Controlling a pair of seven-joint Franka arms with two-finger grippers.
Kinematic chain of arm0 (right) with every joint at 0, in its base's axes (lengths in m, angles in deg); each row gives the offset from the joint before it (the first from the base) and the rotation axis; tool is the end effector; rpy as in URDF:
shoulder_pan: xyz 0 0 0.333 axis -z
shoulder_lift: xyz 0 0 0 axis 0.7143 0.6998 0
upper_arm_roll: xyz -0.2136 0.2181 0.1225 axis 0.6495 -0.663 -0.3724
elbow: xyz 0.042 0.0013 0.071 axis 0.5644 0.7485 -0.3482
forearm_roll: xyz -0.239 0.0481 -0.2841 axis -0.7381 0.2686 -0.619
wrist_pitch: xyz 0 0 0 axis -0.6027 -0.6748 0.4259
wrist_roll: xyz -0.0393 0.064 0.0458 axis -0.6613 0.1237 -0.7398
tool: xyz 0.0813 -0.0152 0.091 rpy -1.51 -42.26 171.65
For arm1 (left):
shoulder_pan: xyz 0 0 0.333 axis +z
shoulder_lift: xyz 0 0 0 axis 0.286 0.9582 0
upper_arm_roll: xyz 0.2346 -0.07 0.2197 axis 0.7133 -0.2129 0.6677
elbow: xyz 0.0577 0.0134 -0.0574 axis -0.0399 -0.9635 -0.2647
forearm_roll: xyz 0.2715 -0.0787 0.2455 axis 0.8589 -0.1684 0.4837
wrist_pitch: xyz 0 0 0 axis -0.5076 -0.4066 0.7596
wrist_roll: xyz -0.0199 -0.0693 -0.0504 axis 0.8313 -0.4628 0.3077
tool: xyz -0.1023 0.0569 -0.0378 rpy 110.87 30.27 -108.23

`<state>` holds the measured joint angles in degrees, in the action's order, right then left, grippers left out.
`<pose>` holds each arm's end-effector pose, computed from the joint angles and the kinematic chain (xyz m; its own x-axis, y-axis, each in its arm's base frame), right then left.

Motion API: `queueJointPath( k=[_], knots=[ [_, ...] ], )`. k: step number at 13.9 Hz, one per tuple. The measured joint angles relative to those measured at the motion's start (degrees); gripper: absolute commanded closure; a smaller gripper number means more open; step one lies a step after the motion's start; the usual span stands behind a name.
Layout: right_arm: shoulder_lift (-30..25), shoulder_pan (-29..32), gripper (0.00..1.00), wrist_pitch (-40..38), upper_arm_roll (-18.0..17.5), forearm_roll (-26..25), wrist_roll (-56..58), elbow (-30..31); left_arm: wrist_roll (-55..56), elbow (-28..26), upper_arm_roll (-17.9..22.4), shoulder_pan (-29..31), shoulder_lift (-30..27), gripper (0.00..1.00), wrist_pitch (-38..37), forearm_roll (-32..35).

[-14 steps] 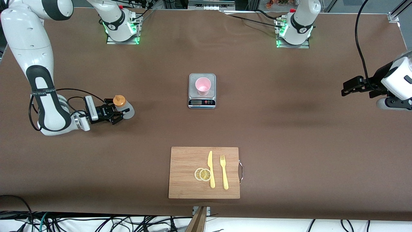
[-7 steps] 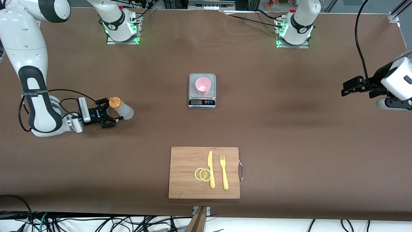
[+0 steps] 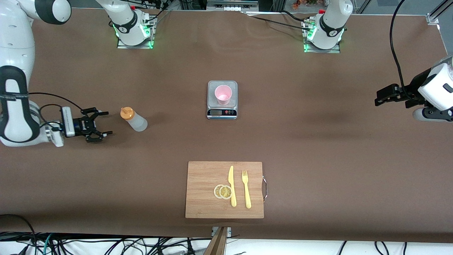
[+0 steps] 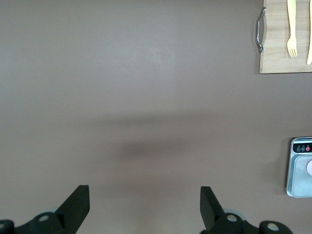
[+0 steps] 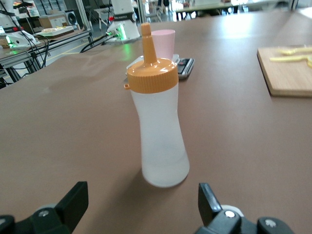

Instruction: Add sauce to pink cup with both arms

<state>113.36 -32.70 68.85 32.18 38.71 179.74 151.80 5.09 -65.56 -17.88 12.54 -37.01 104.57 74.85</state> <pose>0.5941 -0.1315 0.1996 -0.0047 0.5199 0.8542 0.9442 0.2837 -0.1674 0.5850 -0.0215 0.5893 0.9949 -0.0235 -0.0977 -0.0195 -0.9989 0.0419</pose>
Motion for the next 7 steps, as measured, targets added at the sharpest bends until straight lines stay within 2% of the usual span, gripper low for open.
queueJointPath(
  k=[3, 7],
  knots=[
    [-6.04, -0.02, 0.00, -1.34, 0.47, -4.50, -15.69, -2.53, 0.00, 0.01, 0.00, 0.00, 0.01, 0.00, 0.00, 0.00],
    [-13.52, -0.39, 0.00, -4.43, 0.24, -8.44, -36.89, -2.76, 0.00, 0.02, -0.02, -0.05, 0.01, 0.00, 0.00, 0.00]
  ],
)
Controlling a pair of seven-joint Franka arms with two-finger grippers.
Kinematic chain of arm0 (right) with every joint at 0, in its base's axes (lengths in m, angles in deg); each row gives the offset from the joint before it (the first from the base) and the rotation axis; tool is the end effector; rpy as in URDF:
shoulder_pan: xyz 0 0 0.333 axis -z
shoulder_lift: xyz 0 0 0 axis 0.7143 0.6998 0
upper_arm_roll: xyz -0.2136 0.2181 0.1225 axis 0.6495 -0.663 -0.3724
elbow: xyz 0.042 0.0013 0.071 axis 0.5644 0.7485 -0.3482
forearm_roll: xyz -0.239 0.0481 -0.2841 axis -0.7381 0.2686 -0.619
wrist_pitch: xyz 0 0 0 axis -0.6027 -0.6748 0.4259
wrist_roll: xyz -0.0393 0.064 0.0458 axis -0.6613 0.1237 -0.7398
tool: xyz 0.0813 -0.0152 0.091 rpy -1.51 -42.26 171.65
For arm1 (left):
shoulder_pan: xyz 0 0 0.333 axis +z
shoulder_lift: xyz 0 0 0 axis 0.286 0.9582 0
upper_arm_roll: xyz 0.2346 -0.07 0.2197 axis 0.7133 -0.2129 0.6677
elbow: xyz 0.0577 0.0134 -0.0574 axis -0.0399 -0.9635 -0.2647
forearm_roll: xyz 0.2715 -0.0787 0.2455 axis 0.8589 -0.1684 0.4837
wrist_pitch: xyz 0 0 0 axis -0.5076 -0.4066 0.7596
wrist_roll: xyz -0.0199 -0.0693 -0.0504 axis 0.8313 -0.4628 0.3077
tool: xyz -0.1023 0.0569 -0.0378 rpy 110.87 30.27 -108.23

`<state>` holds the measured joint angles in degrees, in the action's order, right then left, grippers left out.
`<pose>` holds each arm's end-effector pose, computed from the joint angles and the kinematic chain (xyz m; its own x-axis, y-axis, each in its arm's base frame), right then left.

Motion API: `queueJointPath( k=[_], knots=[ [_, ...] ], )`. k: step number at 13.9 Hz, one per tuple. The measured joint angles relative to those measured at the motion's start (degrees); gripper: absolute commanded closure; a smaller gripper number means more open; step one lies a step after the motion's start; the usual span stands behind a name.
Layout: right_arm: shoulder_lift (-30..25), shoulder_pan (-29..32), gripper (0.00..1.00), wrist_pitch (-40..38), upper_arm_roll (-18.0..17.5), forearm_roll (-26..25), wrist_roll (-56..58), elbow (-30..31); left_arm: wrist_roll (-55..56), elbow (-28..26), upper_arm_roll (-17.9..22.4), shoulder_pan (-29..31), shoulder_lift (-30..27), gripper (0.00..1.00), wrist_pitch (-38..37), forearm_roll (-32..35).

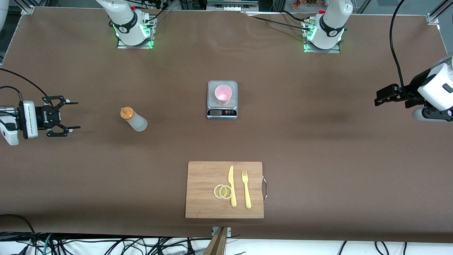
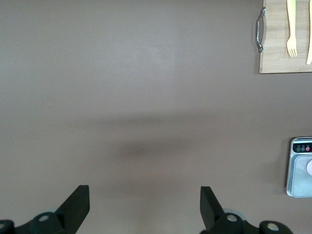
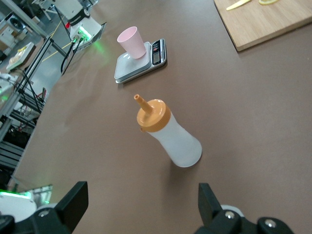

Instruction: Add sauce to pink cup with both arms

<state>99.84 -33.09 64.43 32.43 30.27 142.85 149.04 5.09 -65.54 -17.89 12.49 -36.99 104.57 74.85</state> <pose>0.5979 -0.1409 0.3543 0.3793 0.7238 0.5764 0.8667 -0.0598 -0.4953 0.5851 -0.0221 0.5892 0.9949 -0.0246 -0.0977 -0.0206 -0.9989 0.0419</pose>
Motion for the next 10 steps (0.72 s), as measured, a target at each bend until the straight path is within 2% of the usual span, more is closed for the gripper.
queueJointPath(
  k=[5, 10],
  knots=[
    [-4.58, -1.60, 0.00, -1.89, -0.24, -1.38, -19.16, -0.02, 0.00, 0.00, -0.06, -0.04, 0.12, 0.00, 0.00, 0.00],
    [-12.39, -4.72, 0.00, -1.97, -0.34, -10.09, -44.10, 0.07, 0.00, 0.00, -0.07, -0.29, 0.22, 0.00, 0.00, 0.00]
  ],
)
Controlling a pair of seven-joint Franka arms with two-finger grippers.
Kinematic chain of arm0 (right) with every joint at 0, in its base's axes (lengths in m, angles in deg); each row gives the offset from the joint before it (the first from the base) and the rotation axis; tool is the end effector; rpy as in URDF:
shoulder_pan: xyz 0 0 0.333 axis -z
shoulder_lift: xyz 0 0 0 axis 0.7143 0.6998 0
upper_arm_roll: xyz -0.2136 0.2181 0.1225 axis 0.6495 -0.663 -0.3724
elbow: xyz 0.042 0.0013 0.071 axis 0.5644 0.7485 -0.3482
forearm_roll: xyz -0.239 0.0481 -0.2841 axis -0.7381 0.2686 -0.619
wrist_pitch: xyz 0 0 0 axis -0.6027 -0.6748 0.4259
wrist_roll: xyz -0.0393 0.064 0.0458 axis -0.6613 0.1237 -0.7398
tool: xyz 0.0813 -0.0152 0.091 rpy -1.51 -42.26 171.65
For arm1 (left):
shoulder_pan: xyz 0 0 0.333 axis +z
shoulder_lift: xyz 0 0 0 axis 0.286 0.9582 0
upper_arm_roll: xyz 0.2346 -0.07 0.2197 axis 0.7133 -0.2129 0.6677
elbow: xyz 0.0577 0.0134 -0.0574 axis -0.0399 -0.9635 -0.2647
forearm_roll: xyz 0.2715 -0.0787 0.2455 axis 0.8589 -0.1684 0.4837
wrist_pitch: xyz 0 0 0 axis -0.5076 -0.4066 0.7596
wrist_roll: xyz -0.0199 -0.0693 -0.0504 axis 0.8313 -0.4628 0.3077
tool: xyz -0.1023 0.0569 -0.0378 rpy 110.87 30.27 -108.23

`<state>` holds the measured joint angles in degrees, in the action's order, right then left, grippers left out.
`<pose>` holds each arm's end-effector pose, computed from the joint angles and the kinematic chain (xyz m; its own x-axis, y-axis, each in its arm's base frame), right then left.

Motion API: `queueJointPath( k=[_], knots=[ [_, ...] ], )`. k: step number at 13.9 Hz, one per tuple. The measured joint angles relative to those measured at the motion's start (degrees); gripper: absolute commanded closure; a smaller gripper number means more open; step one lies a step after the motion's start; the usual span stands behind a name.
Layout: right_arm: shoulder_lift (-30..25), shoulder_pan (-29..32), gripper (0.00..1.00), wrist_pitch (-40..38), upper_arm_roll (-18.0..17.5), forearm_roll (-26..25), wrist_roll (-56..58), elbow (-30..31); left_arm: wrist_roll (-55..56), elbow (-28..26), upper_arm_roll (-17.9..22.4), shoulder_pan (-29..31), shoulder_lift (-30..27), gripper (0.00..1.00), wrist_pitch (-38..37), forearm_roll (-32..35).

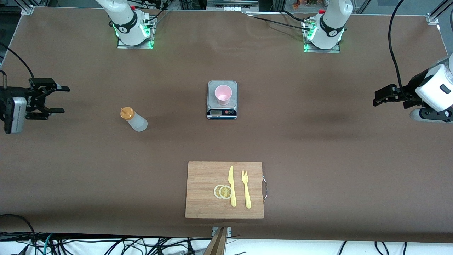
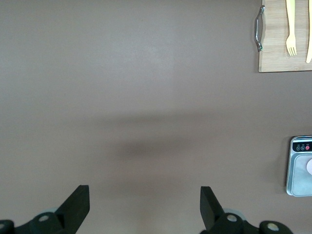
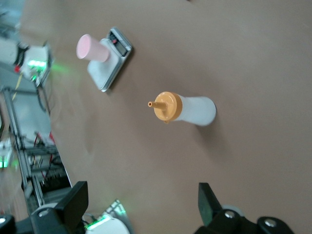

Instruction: Add sauce to pink cup with both arms

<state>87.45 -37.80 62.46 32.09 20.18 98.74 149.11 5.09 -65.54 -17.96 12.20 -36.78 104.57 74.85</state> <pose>0.5751 -0.1033 0.4731 0.7773 0.6244 0.0768 0.5361 -0.5937 -0.6001 0.5859 -0.0258 0.5871 0.9944 -0.0308 -0.1014 -0.0267 -0.9988 0.0419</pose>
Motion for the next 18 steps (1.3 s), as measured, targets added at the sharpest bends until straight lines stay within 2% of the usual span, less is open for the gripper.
queueJointPath(
  k=[3, 6, 8, 10, 15, 18],
  knots=[
    [-6.69, -0.71, 0.00, 2.02, -0.75, -7.54, -13.15, 3.27, 0.00, 0.00, 0.00, -0.11, 0.08, 0.00, 0.00, 0.00],
    [-13.12, -1.00, 0.00, 7.09, -4.71, -17.69, -26.11, 9.10, 0.00, 0.01, 0.00, -0.14, 0.15, 0.00, 0.00, 0.00],
    [-15.29, -3.10, 0.00, 8.87, -7.45, -23.45, -38.09, 10.88, 0.00, 0.02, 0.00, -0.14, 0.17, 0.00, 0.00, 0.00],
    [-15.88, -5.88, 0.00, 10.22, -8.50, -27.75, -49.61, 11.98, 0.00, 0.02, 0.00, -0.15, 0.18, 0.00, 0.00, 0.00],
    [-18.49, -6.24, 0.00, 14.09, -8.14, -28.30, -55.03, 12.35, 0.00, 0.03, 0.00, -0.16, 0.18, 0.00, 0.00, 0.00],
    [-20.24, -5.68, 0.00, 15.29, -8.04, -24.83, -55.39, 12.51, 0.00, 0.03, 0.00, -0.16, 0.19, 0.00, 0.00, 0.00]
  ],
)
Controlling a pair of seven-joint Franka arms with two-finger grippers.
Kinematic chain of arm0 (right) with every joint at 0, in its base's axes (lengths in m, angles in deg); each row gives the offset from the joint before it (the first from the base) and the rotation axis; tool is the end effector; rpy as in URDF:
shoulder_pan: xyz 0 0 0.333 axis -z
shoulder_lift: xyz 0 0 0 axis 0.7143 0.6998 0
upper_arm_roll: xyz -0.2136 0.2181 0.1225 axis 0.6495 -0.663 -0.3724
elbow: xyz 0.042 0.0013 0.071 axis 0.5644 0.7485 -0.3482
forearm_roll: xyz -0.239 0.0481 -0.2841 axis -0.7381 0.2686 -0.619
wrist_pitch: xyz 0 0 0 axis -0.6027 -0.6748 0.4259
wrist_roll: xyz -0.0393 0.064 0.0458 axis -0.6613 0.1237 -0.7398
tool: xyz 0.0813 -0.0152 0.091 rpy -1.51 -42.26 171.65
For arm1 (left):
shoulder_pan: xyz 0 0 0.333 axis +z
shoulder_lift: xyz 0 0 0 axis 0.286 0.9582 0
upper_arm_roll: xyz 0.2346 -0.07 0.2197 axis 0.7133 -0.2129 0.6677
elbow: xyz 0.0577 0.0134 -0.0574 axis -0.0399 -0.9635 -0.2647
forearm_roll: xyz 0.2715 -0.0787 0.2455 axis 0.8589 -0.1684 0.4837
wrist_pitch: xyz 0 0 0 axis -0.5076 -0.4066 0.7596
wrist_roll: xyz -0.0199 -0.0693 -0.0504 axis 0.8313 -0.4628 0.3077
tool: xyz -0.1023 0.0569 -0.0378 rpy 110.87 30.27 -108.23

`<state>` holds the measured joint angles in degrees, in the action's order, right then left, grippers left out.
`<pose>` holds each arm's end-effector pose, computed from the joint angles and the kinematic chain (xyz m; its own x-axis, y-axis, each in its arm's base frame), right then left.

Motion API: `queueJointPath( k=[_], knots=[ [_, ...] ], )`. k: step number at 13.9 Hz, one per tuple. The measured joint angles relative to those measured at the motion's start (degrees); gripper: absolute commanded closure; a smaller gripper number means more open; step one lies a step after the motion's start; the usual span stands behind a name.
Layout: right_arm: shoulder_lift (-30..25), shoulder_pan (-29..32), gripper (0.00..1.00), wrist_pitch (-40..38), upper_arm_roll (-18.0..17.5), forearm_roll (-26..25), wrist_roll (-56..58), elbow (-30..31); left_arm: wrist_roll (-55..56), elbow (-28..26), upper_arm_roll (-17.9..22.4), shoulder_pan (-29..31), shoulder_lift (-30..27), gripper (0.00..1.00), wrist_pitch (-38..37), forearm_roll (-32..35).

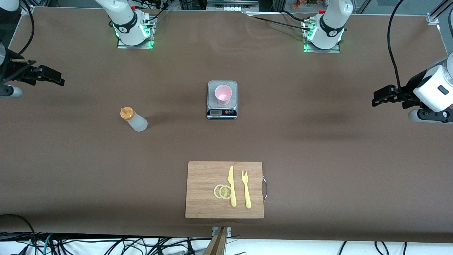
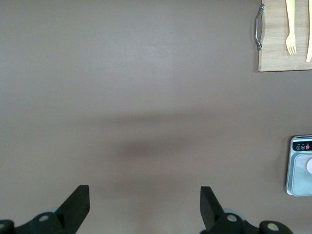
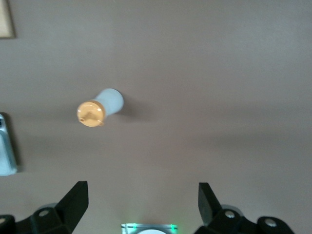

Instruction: Add sauce to pink cup with both arms

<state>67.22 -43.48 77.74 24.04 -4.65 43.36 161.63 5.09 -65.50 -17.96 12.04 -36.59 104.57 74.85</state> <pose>0.5213 -0.0335 0.5751 0.9932 -0.0287 -0.1126 -0.0331 -0.9987 -0.0378 0.5867 -0.0275 0.5855 0.9940 -0.0336 -0.1040 -0.0293 -0.9987 0.0418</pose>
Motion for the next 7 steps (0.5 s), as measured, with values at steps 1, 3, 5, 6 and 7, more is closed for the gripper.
queueJointPath(
  k=[1, 3, 5, 6, 7],
  knots=[
    [-0.42, 0.12, 0.00, 1.22, 0.03, 0.13, -0.02, 0.01, 0.00, 0.00, 0.00, 0.00, 0.00, 0.00, 0.00, 0.00],
    [-0.62, 0.15, 0.00, 4.42, 0.04, 0.14, -0.05, 0.04, 0.00, 0.00, 0.00, -0.01, 0.01, 0.00, 0.00, 0.00],
    [-0.27, 0.14, 0.00, 7.32, 0.02, 0.13, -0.05, 0.30, 0.00, 0.00, 0.00, -0.01, 0.01, 0.00, 0.00, 0.00],
    [-0.05, 0.14, 0.00, 8.32, 0.01, 0.13, -0.05, 0.45, 0.00, 0.00, 0.00, -0.01, 0.01, 0.00, 0.00, 0.00],
    [0.16, 0.14, 0.00, 8.65, 0.01, 0.12, -0.05, 0.55, 0.00, 0.00, 0.00, -0.01, 0.01, 0.00, 0.00, 0.00]
  ],
)
